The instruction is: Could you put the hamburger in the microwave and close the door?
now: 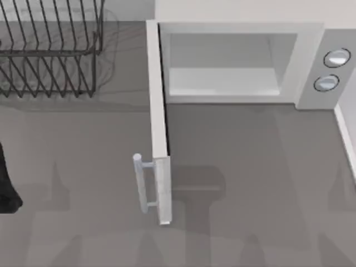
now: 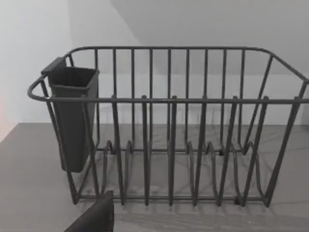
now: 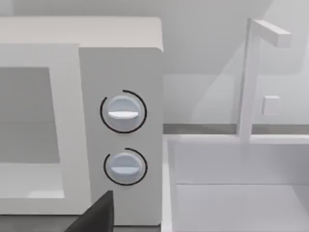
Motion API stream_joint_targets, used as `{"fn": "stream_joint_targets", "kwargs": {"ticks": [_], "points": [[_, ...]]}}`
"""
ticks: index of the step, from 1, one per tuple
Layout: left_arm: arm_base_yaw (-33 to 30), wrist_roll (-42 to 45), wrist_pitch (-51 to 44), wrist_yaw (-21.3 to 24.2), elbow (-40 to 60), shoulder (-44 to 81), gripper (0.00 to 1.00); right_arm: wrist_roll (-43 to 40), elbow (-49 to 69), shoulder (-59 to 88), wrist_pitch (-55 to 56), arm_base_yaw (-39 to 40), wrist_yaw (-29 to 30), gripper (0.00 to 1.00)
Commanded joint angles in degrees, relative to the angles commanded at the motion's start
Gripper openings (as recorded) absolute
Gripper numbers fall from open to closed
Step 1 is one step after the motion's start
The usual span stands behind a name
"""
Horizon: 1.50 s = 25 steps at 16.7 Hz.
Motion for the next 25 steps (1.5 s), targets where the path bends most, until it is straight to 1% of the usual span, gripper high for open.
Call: {"fn": "stream_joint_targets", "kwargs": {"ticks": [3,7,10,15,18,22,25], "points": [[0.0,0.0,0.0,0.0,0.0,0.0,1.0,-0.6,0.6,0.7,-0.6,-0.4,0.0,1.0],[0.0,0.0,0.0,0.0,0.0,0.0,1.0,-7.5,7.1,9.3,-7.2,-5.1,0.0,1.0],[0.0,0.0,0.0,0.0,0.0,0.0,1.0,-15.8,15.0,22.2,-15.6,-10.8,-0.1,1.0],[0.0,0.0,0.0,0.0,0.0,0.0,1.0,-31.8,29.4,50.9,-32.6,-22.0,-0.2,1.0],[0.0,0.0,0.0,0.0,0.0,0.0,1.0,-40.6,37.5,65.5,-42.0,-28.3,-0.1,1.0],[0.0,0.0,0.0,0.0,0.0,0.0,1.0,-49.8,46.4,79.6,-51.1,-34.8,0.0,1.0],[0.0,0.0,0.0,0.0,0.0,0.0,1.0,-53.6,50.3,85.3,-54.6,-37.5,0.0,1.0]]}}
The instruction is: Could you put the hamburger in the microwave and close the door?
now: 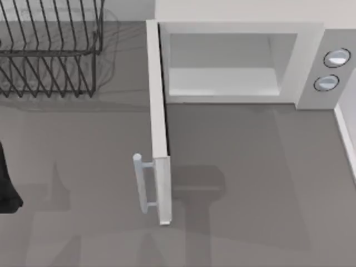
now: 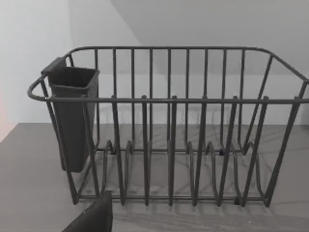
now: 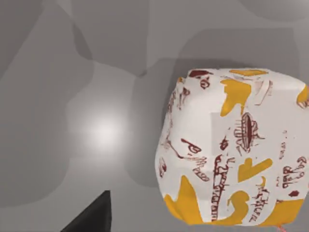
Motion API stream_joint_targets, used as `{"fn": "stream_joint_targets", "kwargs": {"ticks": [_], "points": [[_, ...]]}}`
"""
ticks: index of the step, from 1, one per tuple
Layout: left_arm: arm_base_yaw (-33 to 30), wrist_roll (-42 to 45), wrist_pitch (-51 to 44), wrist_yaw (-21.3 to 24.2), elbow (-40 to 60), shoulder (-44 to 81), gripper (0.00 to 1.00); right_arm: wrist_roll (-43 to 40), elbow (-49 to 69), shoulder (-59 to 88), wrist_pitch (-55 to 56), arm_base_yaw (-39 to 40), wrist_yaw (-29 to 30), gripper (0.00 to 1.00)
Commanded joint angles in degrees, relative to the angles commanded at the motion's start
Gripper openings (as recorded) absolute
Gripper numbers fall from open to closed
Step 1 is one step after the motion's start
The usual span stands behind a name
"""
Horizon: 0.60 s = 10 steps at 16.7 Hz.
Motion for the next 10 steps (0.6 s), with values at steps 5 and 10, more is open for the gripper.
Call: {"fn": "stream_joint_targets", "kwargs": {"ticks": [5,10], "points": [[0.0,0.0,0.0,0.0,0.0,0.0,1.0,-0.7,0.7,0.9,-0.6,-0.5,0.0,1.0],[0.0,0.0,0.0,0.0,0.0,0.0,1.0,-0.4,-1.8,2.9,3.7,-0.2,0.0,1.0]]}}
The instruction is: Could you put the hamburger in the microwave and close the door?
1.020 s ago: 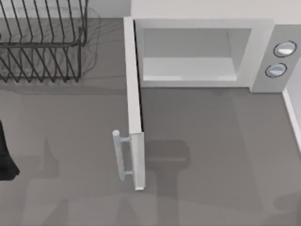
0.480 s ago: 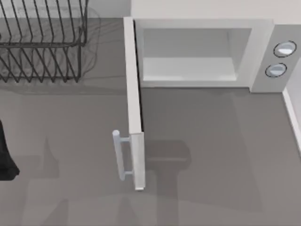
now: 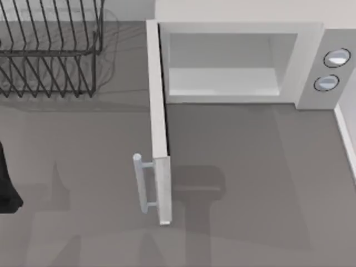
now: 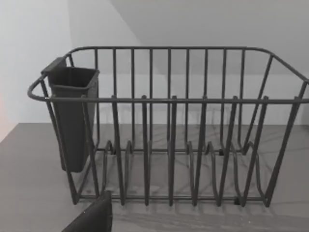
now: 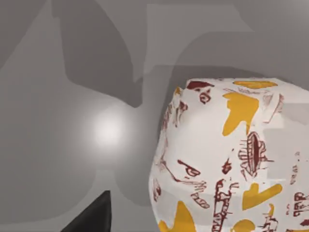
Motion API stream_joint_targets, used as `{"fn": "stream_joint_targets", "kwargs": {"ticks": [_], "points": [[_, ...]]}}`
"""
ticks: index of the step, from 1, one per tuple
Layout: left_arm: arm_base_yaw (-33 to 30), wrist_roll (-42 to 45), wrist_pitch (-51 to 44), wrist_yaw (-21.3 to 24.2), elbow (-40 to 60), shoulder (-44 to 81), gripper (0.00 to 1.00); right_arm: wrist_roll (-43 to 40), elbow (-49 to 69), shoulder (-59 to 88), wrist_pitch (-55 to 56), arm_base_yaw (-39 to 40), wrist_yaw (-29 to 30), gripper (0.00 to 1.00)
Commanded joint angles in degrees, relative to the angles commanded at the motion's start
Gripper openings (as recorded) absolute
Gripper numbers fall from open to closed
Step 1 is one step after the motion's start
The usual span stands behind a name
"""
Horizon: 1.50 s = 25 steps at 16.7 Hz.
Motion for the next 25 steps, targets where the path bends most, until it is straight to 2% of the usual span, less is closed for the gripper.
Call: {"fn": "stream_joint_targets", "kwargs": {"ticks": [6,11,24,25], "points": [[0.0,0.0,0.0,0.0,0.0,0.0,1.0,0.1,-7.1,7.5,15.3,0.0,0.0,1.0],[0.0,0.0,0.0,0.0,0.0,0.0,1.0,0.0,-8.0,8.6,16.8,-0.1,0.0,1.0],[0.0,0.0,0.0,0.0,0.0,0.0,1.0,0.0,-8.0,8.6,16.8,-0.1,0.0,0.02],[0.0,0.0,0.0,0.0,0.0,0.0,1.0,0.0,-8.0,8.6,16.8,-0.1,0.0,0.0]]}}
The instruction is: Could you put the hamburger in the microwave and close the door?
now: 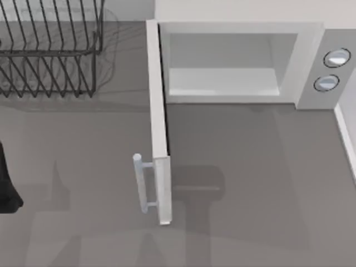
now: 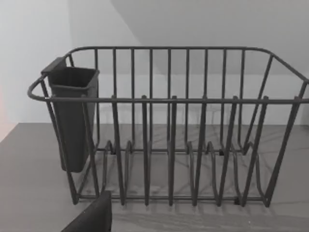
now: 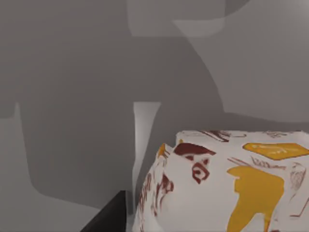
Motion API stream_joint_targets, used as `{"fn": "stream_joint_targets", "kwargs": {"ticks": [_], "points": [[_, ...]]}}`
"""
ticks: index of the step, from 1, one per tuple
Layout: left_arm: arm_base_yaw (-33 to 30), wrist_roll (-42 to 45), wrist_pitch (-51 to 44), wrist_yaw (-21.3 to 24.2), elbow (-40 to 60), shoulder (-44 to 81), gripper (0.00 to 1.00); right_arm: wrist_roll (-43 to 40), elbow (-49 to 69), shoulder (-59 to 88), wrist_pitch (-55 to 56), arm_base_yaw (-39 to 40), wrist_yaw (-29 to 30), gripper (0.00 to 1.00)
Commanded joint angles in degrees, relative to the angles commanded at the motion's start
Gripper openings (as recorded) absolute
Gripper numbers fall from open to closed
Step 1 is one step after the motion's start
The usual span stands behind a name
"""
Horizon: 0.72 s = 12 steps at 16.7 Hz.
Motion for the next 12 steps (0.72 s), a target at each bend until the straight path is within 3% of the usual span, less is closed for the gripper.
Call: {"fn": "stream_joint_targets", "kwargs": {"ticks": [7,8,12], "points": [[0.0,0.0,0.0,0.0,0.0,0.0,1.0,0.0,0.0,0.0,0.0,0.0,0.0,0.0],[0.0,0.0,0.0,0.0,0.0,0.0,1.0,1.1,2.1,-4.0,-5.2,0.0,-0.8,0.0],[0.0,0.0,0.0,0.0,0.0,0.0,1.0,0.7,5.2,-5.5,-9.4,0.0,-0.8,0.0]]}}
